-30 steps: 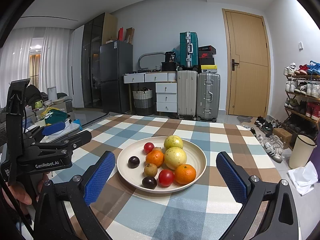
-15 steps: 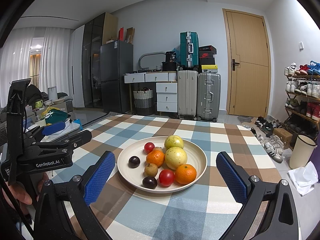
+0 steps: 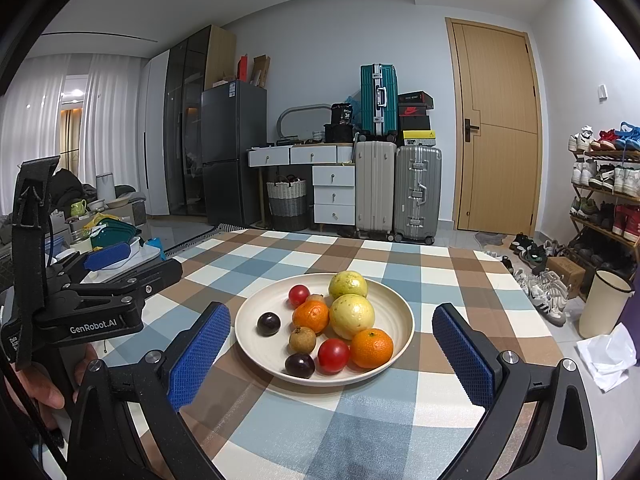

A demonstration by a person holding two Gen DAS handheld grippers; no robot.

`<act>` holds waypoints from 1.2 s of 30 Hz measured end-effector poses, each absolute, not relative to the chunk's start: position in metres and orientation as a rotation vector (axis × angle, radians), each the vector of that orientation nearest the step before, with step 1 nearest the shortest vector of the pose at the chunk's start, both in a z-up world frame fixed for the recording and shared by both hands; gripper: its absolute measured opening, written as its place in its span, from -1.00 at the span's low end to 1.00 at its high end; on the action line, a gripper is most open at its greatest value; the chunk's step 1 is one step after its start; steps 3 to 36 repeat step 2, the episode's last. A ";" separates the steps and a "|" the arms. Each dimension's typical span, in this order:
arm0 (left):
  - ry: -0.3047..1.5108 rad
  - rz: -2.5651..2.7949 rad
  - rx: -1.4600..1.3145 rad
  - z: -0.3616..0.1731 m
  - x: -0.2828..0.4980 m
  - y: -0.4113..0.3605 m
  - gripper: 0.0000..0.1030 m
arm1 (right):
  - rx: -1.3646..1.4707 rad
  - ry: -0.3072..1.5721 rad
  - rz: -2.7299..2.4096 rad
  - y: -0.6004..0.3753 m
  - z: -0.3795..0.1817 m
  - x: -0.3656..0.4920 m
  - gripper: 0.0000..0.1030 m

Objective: Organize fruits

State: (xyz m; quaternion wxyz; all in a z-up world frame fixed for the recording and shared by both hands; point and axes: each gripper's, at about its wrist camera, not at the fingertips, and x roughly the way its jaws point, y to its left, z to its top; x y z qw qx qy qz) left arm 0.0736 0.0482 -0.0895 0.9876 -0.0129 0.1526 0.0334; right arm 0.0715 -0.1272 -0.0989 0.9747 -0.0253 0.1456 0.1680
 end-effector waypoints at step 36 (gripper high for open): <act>0.307 0.069 -0.024 -0.089 0.073 0.048 0.98 | -0.052 0.293 0.339 -0.127 -0.099 0.072 1.00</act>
